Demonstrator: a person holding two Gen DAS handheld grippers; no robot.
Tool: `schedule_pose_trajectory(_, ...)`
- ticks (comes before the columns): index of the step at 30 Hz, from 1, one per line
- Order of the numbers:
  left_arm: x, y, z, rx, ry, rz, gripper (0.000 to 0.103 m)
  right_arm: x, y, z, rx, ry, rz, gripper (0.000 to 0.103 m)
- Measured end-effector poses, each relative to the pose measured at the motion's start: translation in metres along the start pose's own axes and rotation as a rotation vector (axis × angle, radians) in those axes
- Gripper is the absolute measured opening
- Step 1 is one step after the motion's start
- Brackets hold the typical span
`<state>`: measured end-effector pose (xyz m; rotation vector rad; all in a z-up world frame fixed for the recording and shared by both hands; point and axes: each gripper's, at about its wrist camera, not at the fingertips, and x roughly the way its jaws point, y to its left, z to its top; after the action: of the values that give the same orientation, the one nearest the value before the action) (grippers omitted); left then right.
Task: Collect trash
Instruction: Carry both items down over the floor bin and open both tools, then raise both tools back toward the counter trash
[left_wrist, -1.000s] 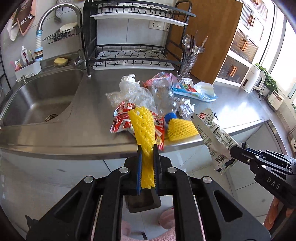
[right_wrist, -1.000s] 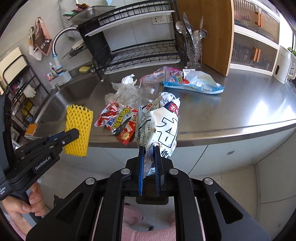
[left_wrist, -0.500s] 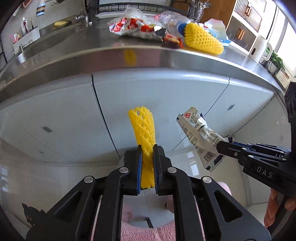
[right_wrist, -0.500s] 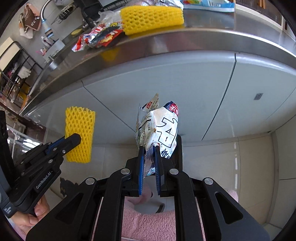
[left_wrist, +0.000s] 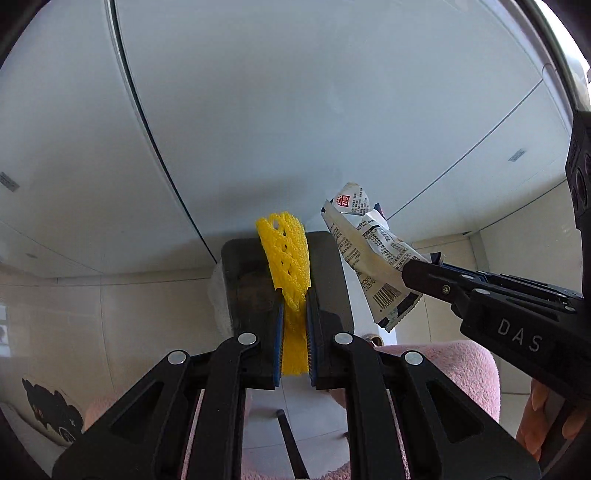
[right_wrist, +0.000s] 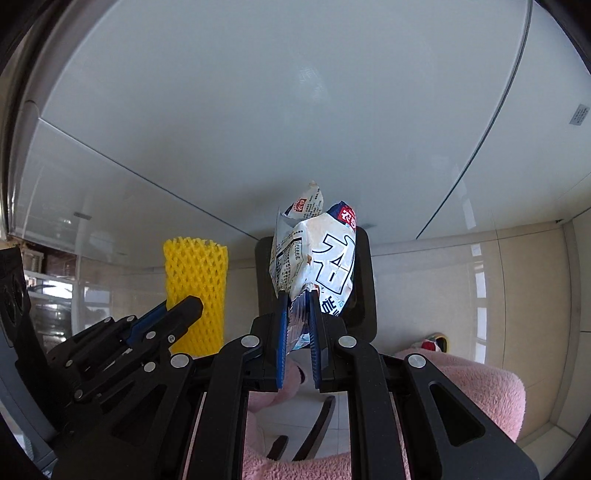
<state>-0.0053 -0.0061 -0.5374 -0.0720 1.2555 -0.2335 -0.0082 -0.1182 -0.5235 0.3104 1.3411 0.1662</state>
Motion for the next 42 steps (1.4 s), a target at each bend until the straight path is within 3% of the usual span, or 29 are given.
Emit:
schedule_pose_trajectory(6,0.042,0.011,-0.001,-0.017,0.055,0.017,0.009,0.037,-0.004,0.004,0.017,0.057,-0.010,0.012)
schedule_pose_trajectory(12,0.048,0.008,0.005,-0.013,0.055,0.022,0.013,0.047,0.000,0.011,0.034,0.086,-0.005,0.015)
schedule_pose_trajectory(16,0.045,0.011,0.006,-0.031,0.035,0.024,0.039,0.051,0.000,0.019,0.059,0.094,-0.017,0.016)
schedule_pose_trajectory(17,0.044,0.012,0.006,-0.033,0.033,0.030,0.040,0.052,0.000,0.019,0.062,0.102,-0.015,0.017)
schedule_pose_trajectory(19,0.041,0.012,0.007,-0.038,0.030,0.037,0.044,0.051,0.000,0.020,0.072,0.104,-0.001,0.037)
schedule_pose_trajectory(20,0.040,0.013,0.008,-0.042,0.028,0.039,0.045,0.051,-0.003,0.019,0.081,0.094,0.004,0.056)
schedule_pose_trajectory(28,0.023,0.011,0.009,-0.048,-0.004,0.053,0.063,0.036,-0.003,0.021,0.102,0.050,0.013,0.060)
schedule_pose_trajectory(34,-0.021,0.017,0.002,-0.048,-0.056,0.019,0.084,-0.010,-0.012,0.018,0.102,-0.041,0.006,0.077)
schedule_pose_trajectory(36,-0.045,0.013,0.001,-0.033,-0.080,0.015,0.092,-0.037,-0.010,0.017,0.078,-0.092,-0.003,0.094)
schedule_pose_trajectory(42,-0.112,0.002,0.017,0.019,-0.168,0.051,0.095,-0.129,-0.007,0.021,0.045,-0.255,-0.011,0.096)
